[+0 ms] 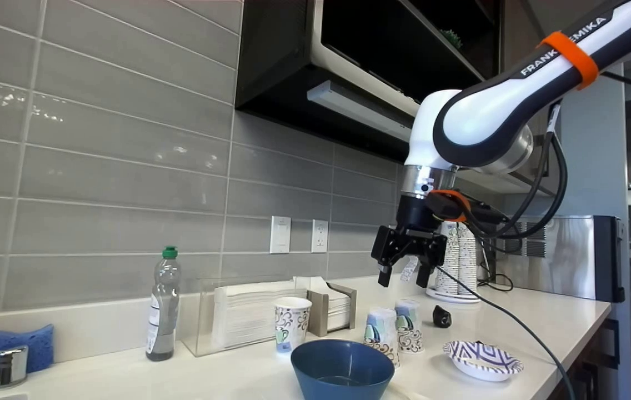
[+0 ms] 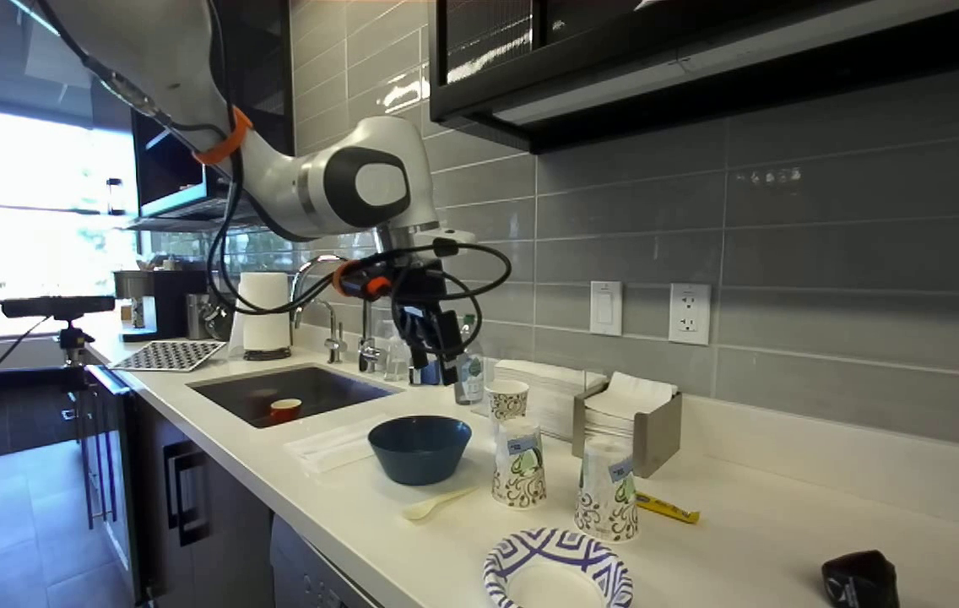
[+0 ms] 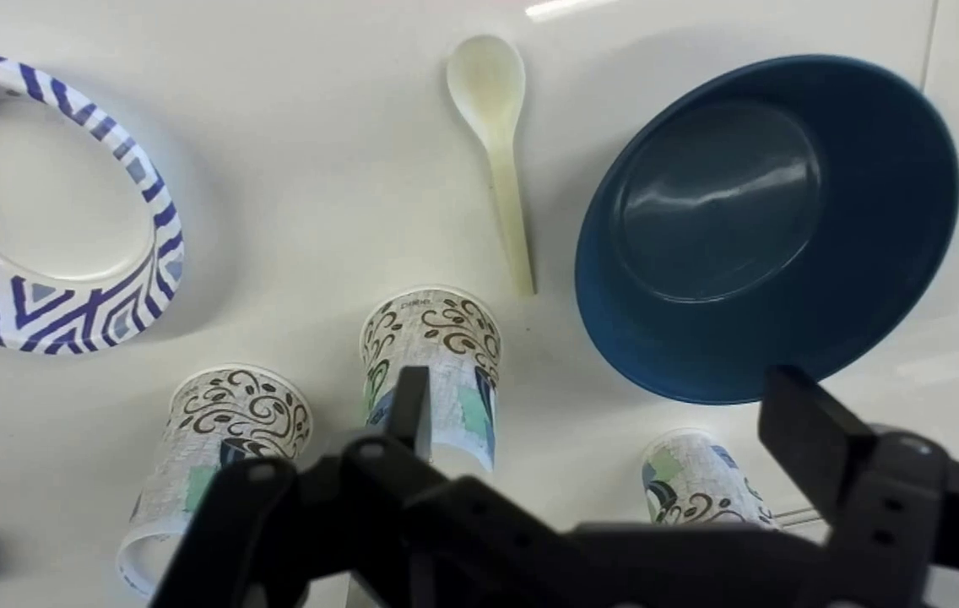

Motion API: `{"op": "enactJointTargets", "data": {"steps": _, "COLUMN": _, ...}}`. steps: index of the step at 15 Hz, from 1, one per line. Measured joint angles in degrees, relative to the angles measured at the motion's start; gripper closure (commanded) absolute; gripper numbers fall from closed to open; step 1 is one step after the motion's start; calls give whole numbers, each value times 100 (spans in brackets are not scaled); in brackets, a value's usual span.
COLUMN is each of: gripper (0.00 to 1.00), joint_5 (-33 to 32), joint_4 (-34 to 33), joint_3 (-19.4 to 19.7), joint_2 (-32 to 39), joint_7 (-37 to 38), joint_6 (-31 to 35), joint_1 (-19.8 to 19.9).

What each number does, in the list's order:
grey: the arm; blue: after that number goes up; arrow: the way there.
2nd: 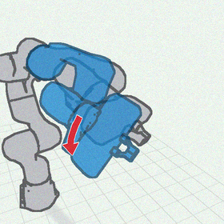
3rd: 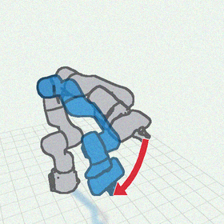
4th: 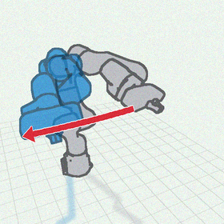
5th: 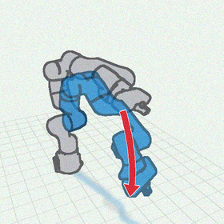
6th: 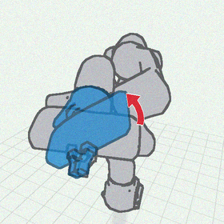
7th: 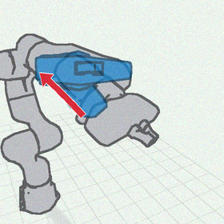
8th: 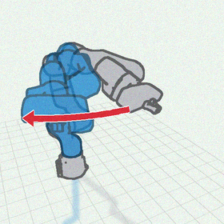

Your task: Stack up the cups in the container

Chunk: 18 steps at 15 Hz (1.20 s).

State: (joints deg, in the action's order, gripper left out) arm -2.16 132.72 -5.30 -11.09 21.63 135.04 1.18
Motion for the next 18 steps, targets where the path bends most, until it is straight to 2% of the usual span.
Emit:
{"op": "enactJointTargets", "data": {"steps": 8, "gripper": 0, "joint_5": -171, "joint_4": -556, "joint_3": 254, "joint_2": 609, "joint_7": -430, "joint_6": -49, "joint_1": 47}}
{"op": "enactJointTargets", "data": {"steps": 18, "gripper": 0, "joint_5": -462, "joint_4": -1410, "joint_3": 344, "joint_2": 1575, "joint_7": -755, "joint_6": -557, "joint_1": 27}}
